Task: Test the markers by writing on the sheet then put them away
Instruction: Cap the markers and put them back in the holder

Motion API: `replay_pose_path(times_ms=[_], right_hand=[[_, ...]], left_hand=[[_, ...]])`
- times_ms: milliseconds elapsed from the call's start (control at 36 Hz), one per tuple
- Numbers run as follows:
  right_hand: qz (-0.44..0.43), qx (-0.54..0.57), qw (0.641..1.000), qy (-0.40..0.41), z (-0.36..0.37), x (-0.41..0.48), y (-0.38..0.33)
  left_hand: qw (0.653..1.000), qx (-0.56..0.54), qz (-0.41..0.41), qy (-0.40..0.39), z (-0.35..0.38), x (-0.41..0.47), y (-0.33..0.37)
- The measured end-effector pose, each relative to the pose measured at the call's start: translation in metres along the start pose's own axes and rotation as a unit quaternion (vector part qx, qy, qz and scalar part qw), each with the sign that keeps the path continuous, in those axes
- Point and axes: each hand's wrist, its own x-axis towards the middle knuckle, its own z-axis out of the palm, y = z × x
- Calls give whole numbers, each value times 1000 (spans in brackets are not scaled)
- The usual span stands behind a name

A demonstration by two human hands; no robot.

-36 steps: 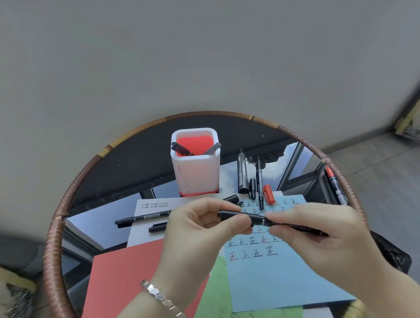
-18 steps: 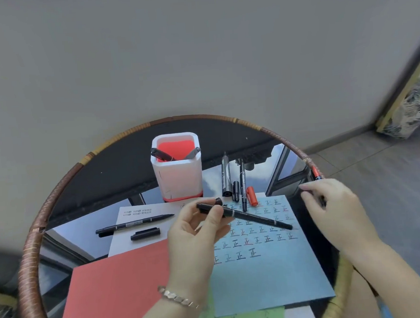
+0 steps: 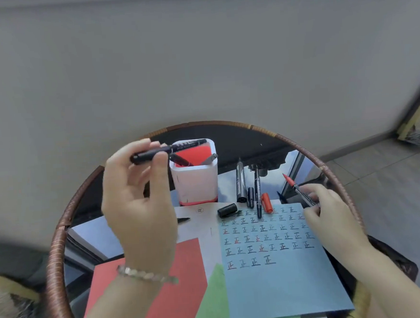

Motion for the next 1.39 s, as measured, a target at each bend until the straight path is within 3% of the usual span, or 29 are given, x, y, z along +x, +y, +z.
replay_pose_path(times_ms=[250, 361, 417, 500, 583, 667, 778, 861, 944, 1000, 1056, 1139, 1222, 1389], right_hand=[[-61, 80, 995, -11, -15, -20, -21], [-52, 90, 994, -20, -23, -24, -15], [-50, 96, 994, -20, -28, -26, -12], [-44, 116, 992, -19, -35, -27, -7], [-38, 125, 991, -12, -39, -28, -2], [-28, 129, 991, -4, -40, -30, 4], [-23, 135, 991, 9, -44, -31, 10], [-22, 140, 990, 12, -45, -31, 14], [-23, 142, 990, 10, -45, -32, 16], [-26, 151, 988, 12, -44, -32, 16], [-27, 162, 986, 14, -43, -33, 15], [-41, 176, 984, 7, -42, -35, 11], [-59, 183, 981, -3, -39, -36, 4], [-104, 167, 980, -17, -29, -41, -11]], left_hand=[[957, 213, -28, -197, 19, 21, -49], [940, 279, 86, -178, 21, 7, -46], [934, 258, 162, -184, 25, -9, -40], [903, 220, 214, -301, 37, -36, -45], [853, 252, 128, -439, 58, -52, -54], [817, 270, 38, -508, 79, -59, -62], [766, 320, 79, -552, 100, -59, -70], [748, 332, 62, -571, 107, -60, -74], [758, 327, 73, -560, 109, -60, -75], [816, 265, 46, -512, 104, -61, -70], [884, 151, -32, -440, 95, -60, -56], [926, 35, -158, -342, 79, -55, -37], [930, -49, -268, -247, 60, -48, -25], [885, -159, -409, -159, 20, -42, -18]])
